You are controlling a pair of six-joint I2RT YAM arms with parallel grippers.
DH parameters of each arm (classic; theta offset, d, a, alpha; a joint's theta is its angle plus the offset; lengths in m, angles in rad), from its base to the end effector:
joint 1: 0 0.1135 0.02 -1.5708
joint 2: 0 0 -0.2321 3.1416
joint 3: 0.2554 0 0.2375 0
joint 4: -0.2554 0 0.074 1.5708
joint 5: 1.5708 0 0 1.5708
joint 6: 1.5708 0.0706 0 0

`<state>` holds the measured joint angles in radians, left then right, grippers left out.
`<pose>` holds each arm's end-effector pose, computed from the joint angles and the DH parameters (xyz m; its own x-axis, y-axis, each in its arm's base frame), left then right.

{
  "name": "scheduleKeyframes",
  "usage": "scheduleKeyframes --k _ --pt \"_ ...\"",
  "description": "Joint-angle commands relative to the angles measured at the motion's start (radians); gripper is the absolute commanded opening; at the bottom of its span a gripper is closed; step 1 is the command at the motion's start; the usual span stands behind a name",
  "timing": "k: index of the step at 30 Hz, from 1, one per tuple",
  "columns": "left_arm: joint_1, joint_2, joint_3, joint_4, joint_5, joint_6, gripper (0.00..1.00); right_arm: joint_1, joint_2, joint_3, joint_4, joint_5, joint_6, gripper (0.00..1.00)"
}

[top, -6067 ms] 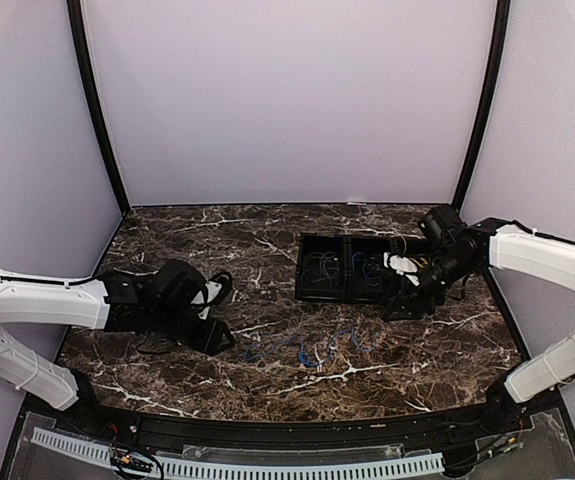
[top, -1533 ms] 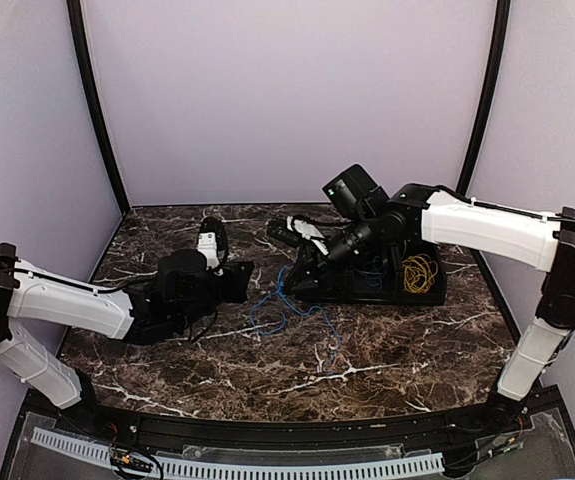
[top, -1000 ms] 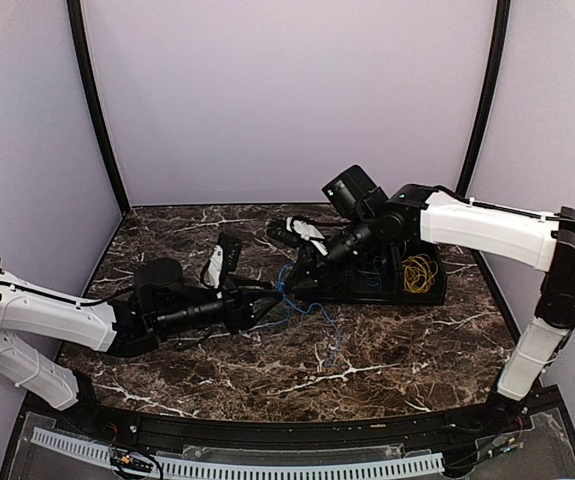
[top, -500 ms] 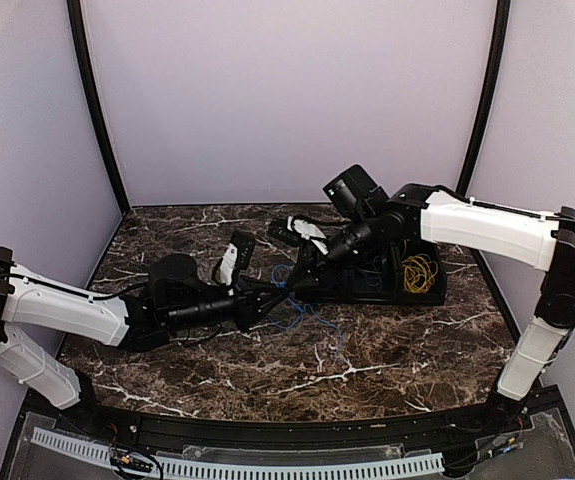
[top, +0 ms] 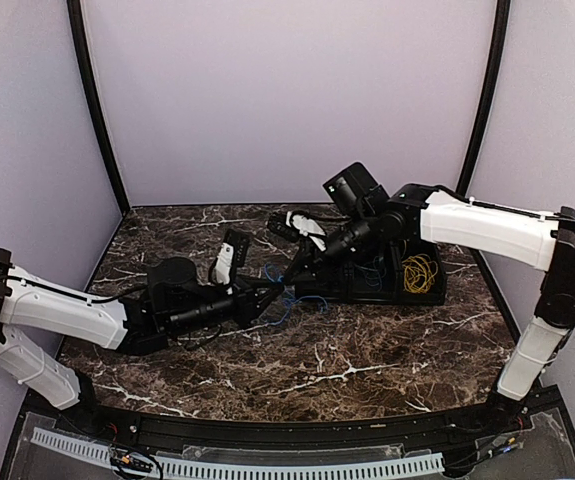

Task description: Untangle the cables

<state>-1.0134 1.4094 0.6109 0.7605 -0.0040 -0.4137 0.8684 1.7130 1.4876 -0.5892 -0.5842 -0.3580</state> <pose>0.1751 -0.2803 0.2144 -0.3587 -0.1845 -0.9150 0.7670 0.5004 -0.4016 0.2167 0.3163 0.2537 -0.1314 -0.6077 -0.7832 -0.9900 0.0396 0.1353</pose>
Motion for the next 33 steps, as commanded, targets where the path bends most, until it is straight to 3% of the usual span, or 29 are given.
scheduleKeyframes --k 1,5,9,13,18,24,33 --pt "0.022 0.026 0.039 -0.047 -0.222 -0.083 0.0 0.01 -0.006 0.002 -0.03 -0.073 -0.007 0.0" --pt "0.026 0.068 0.069 -0.086 -0.315 -0.186 0.0 0.019 -0.008 0.008 -0.036 -0.063 -0.019 0.0" --pt "0.031 0.1 0.103 -0.087 -0.321 -0.231 0.02 0.024 -0.011 0.007 -0.037 -0.049 -0.018 0.0" --pt "0.03 0.102 0.064 0.085 -0.205 -0.151 0.12 0.023 -0.019 0.008 -0.037 -0.028 -0.02 0.0" --pt "0.03 0.1 0.079 0.041 -0.218 -0.126 0.16 0.024 -0.014 0.008 -0.043 -0.042 -0.027 0.0" --pt "0.03 0.1 0.07 0.024 -0.274 -0.129 0.07 0.024 -0.012 0.02 -0.049 -0.041 -0.023 0.0" --pt "0.03 0.085 0.055 -0.008 -0.387 -0.129 0.06 0.024 -0.014 0.006 -0.046 -0.045 -0.024 0.0"
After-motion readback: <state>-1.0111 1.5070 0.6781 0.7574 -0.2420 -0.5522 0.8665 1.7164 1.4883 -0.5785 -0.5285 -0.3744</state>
